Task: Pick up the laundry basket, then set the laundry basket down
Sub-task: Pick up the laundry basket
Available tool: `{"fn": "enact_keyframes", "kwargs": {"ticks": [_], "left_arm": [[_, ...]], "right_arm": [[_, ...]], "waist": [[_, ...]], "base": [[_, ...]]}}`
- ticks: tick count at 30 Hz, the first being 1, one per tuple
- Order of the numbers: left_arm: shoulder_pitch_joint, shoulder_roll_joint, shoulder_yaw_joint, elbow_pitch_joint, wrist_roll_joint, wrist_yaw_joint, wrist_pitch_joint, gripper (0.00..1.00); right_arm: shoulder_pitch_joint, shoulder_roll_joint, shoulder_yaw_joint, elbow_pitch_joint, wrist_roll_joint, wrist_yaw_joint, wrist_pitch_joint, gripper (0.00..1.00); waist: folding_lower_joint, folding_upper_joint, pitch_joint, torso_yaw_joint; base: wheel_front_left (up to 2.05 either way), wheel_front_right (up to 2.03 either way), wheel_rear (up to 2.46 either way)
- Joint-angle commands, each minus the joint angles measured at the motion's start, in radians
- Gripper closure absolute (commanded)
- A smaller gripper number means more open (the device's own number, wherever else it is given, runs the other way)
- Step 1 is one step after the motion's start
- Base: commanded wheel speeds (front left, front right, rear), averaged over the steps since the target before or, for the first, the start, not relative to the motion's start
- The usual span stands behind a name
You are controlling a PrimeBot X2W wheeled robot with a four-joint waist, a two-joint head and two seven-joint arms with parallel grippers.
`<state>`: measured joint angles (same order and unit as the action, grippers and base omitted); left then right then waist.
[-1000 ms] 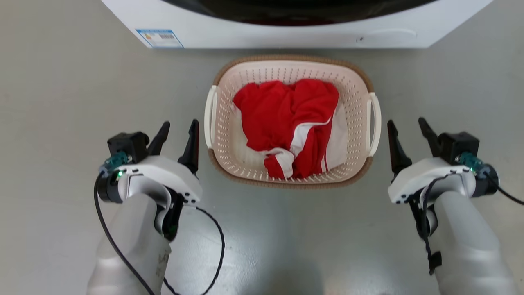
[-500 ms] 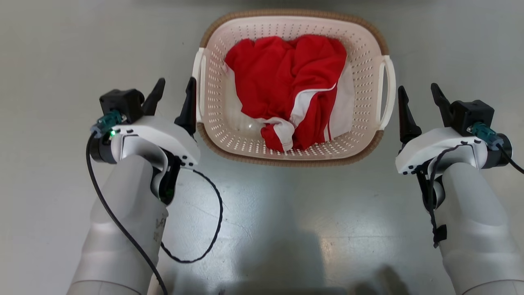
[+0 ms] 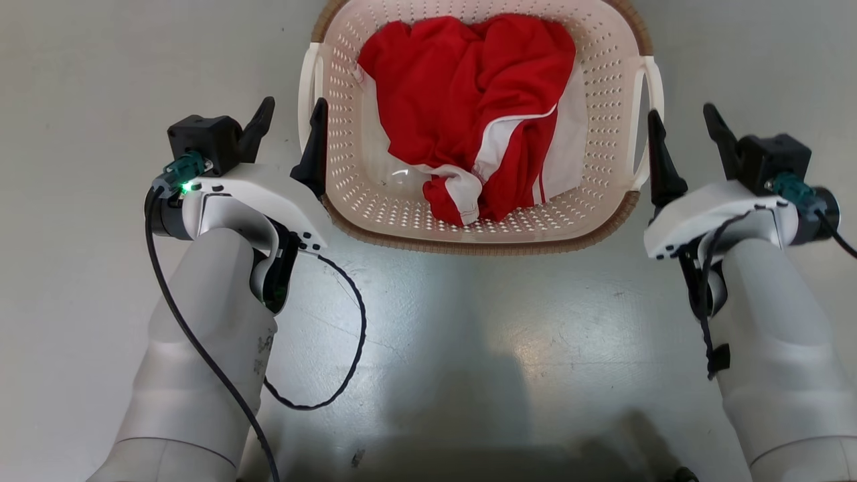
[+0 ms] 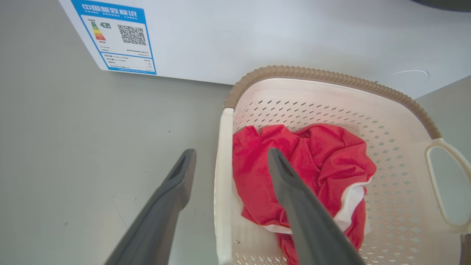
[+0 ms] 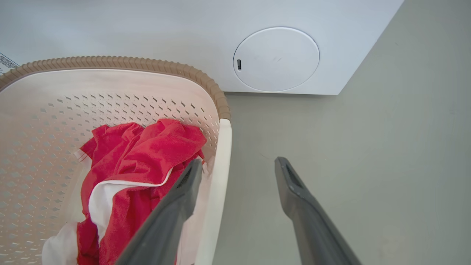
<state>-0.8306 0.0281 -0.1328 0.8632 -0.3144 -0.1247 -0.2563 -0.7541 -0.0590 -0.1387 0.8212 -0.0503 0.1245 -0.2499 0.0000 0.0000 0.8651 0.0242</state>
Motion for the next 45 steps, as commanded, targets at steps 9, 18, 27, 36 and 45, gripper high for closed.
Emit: {"fn": "enact_keyframes", "kwargs": {"ticks": [9,18,27,36,45], "left_arm": [[-0.018,0.025,0.004,0.013,0.03,-0.006,-0.006,0.0],[-0.051,0.025,-0.021,0.022,0.042,-0.006,-0.006,0.0],[-0.08,0.024,-0.048,0.045,0.048,-0.006,-0.006,0.0],[-0.12,0.023,-0.082,0.109,0.052,-0.006,-0.006,0.0],[-0.156,0.022,-0.119,0.187,0.054,-0.006,-0.006,0.0]], "right_arm": [[-0.01,0.009,0.039,-0.013,0.023,0.006,-0.012,0.0],[-0.033,0.009,0.049,0.004,0.04,0.006,-0.012,0.0],[-0.062,0.009,0.068,0.049,0.048,0.006,-0.012,0.0],[-0.127,0.009,0.093,0.159,0.045,0.006,-0.012,0.0],[-0.176,0.009,0.105,0.251,0.045,0.006,-0.012,0.0]], "waist": [[0.0,0.0,0.043,0.0],[0.0,0.0,0.076,0.006],[0.0,0.0,0.095,0.006],[0.0,0.0,0.104,0.006],[0.0,0.0,0.097,0.004]], "base": [[0.0,0.0,0.0],[0.0,0.0,0.0],[0.0,0.0,0.0],[0.0,0.0,0.0],[0.0,0.0,0.0]]}}
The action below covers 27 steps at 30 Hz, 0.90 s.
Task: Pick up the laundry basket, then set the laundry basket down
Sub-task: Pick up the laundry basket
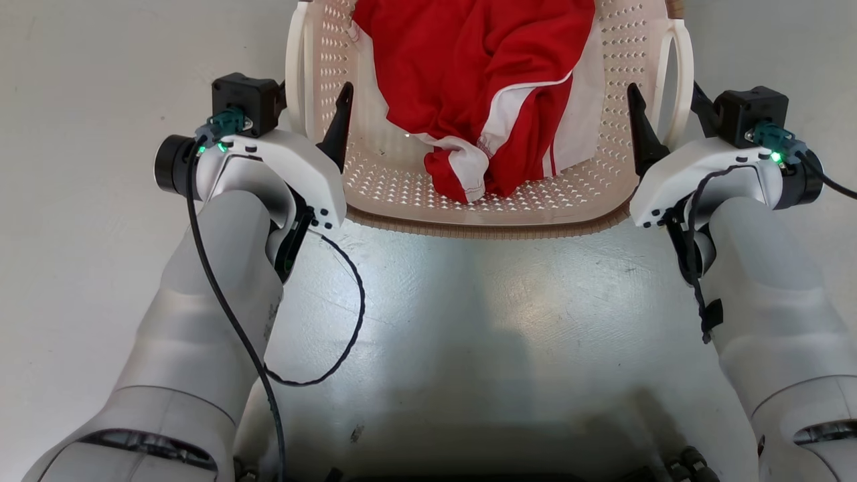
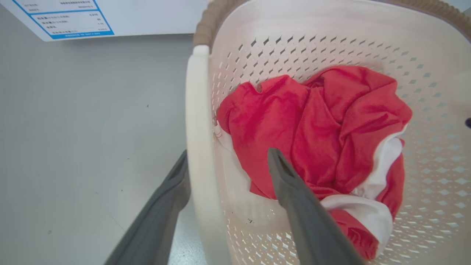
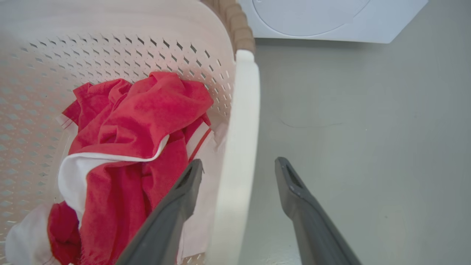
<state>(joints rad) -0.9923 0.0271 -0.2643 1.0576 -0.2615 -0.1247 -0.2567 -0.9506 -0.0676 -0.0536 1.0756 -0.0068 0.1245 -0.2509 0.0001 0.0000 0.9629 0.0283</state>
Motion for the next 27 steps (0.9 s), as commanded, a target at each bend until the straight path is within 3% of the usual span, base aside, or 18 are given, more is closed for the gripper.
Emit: {"fn": "enact_keyframes", "kwargs": {"ticks": [1,11,27], "left_arm": [[0.002,0.023,0.011,-0.001,0.001,-0.006,-0.005,0.0],[-0.039,0.023,-0.025,0.09,-0.007,-0.006,-0.005,0.0],[-0.069,0.024,-0.058,0.109,-0.018,-0.006,-0.005,0.0]], "right_arm": [[0.017,0.017,0.021,0.005,0.003,0.006,-0.011,0.0],[-0.024,0.017,0.046,0.099,0.054,0.006,-0.011,0.0],[-0.034,0.017,0.125,0.099,0.13,0.006,-0.011,0.0]], "waist": [[-0.0001,0.0,-0.002,0.0],[-0.0001,0.0,-0.005,-0.005],[-0.0001,0.0,-0.001,-0.01]], "base": [[0.0,0.0,0.0],[0.0,0.0,0.0],[0.0,0.0,0.0]]}}
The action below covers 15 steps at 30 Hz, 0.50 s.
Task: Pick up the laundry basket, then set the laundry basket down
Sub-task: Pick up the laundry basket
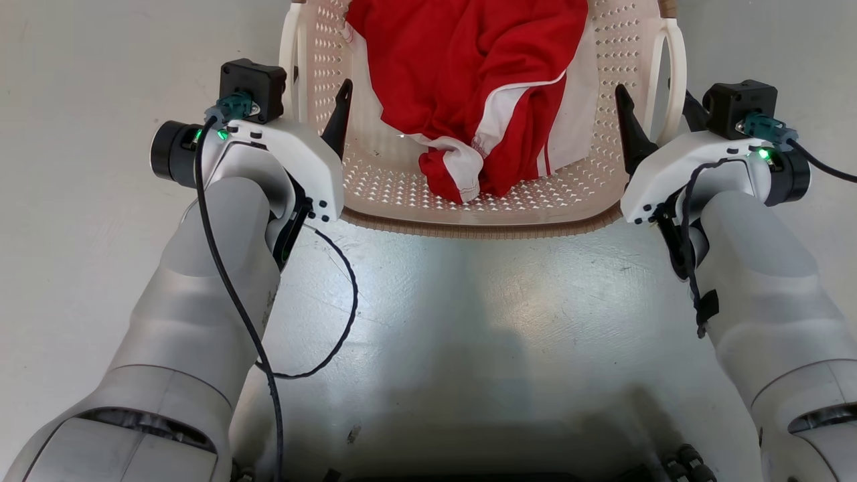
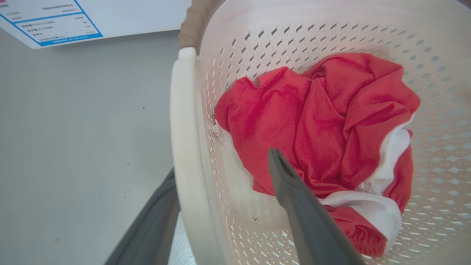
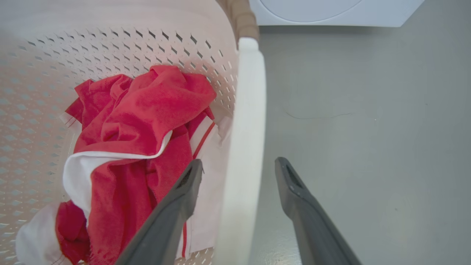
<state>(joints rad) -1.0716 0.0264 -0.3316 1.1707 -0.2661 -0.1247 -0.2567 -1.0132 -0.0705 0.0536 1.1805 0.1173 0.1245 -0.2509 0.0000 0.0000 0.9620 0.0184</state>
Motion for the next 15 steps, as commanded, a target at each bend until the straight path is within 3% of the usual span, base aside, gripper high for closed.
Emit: {"fn": "enact_keyframes", "kwargs": {"ticks": [1,6,7,8,9,15], "left_arm": [[0.01,0.025,0.008,-0.003,-0.014,-0.006,-0.005,0.0],[0.008,0.027,0.002,-0.001,-0.013,-0.006,-0.005,0.0],[0.008,0.028,-0.001,0.0,-0.011,-0.006,-0.005,0.05],[0.008,0.028,-0.006,0.002,-0.011,-0.006,-0.005,0.72],[0.007,0.028,-0.012,0.001,-0.009,-0.006,-0.005,1.0],[0.011,0.033,-0.018,-0.005,0.0,-0.001,-0.005,1.0]], "right_arm": [[0.029,0.02,0.018,-0.006,0.01,0.006,-0.011,0.0],[0.027,0.02,0.022,-0.005,0.014,0.006,-0.011,0.0],[0.027,0.02,0.024,-0.006,0.017,0.006,-0.011,0.0],[0.03,0.02,0.032,-0.008,0.028,0.006,-0.011,0.75],[0.035,0.02,0.044,-0.011,0.049,0.006,-0.011,1.0],[0.044,0.02,0.078,0.001,0.076,0.006,-0.011,1.0]], "waist": [[0.0,0.0,0.0,-0.001],[0.0,0.0,0.002,-0.003],[0.0,0.0,0.002,-0.002],[0.0,0.0,0.002,0.0],[0.0,0.0,0.001,0.002],[0.0,0.0,-0.009,-0.005]], "base": [[0.0,0.0,0.0],[0.0,0.0,0.0],[0.0,0.0,0.0],[0.0,0.0,0.0],[0.0,0.0,0.0],[0.0,0.0,0.0]]}}
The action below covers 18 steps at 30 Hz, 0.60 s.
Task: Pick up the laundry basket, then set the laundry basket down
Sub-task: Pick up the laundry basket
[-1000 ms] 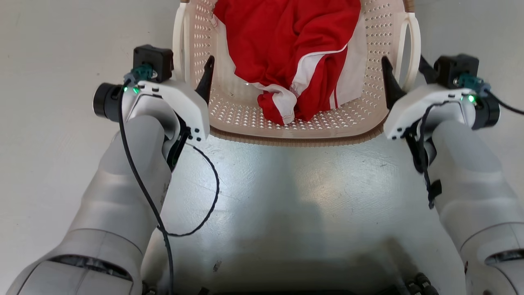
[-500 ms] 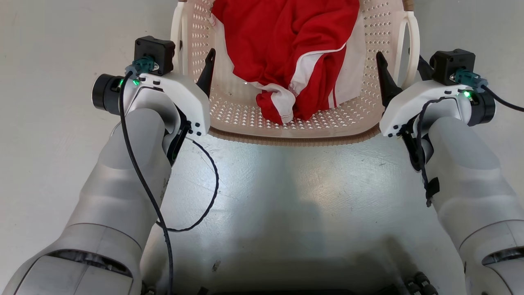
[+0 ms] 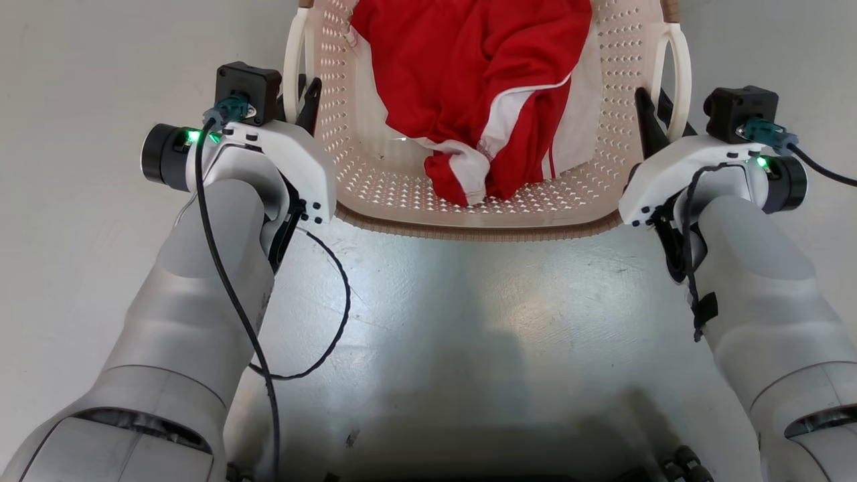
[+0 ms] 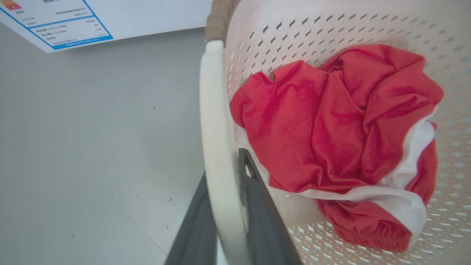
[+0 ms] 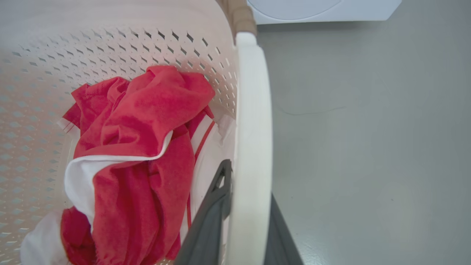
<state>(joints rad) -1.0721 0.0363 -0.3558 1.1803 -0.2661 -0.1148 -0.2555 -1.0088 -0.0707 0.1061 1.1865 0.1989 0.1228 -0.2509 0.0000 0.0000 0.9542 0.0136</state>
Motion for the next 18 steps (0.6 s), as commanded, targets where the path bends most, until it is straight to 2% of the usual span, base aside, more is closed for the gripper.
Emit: {"fn": "enact_keyframes", "kwargs": {"ticks": [1,9,18], "left_arm": [[0.014,0.023,0.005,-0.014,0.001,-0.01,-0.006,1.0],[0.074,0.02,0.002,0.015,-0.007,-0.001,-0.006,1.0],[0.183,0.016,-0.004,0.073,-0.035,0.005,-0.006,1.0]], "right_arm": [[0.042,0.02,0.027,-0.002,-0.001,0.008,-0.011,1.0],[0.081,0.02,0.053,0.043,0.017,0.008,-0.011,1.0],[0.171,0.02,0.214,0.06,0.07,0.008,0.023,1.0]], "waist": [[0.0,0.0,-0.005,-0.001],[0.0,0.0,-0.088,-0.008],[0.0,0.0,-0.258,-0.019]], "base": [[0.0,0.0,0.0],[0.0,0.0,0.0],[0.0,0.0,0.0]]}}
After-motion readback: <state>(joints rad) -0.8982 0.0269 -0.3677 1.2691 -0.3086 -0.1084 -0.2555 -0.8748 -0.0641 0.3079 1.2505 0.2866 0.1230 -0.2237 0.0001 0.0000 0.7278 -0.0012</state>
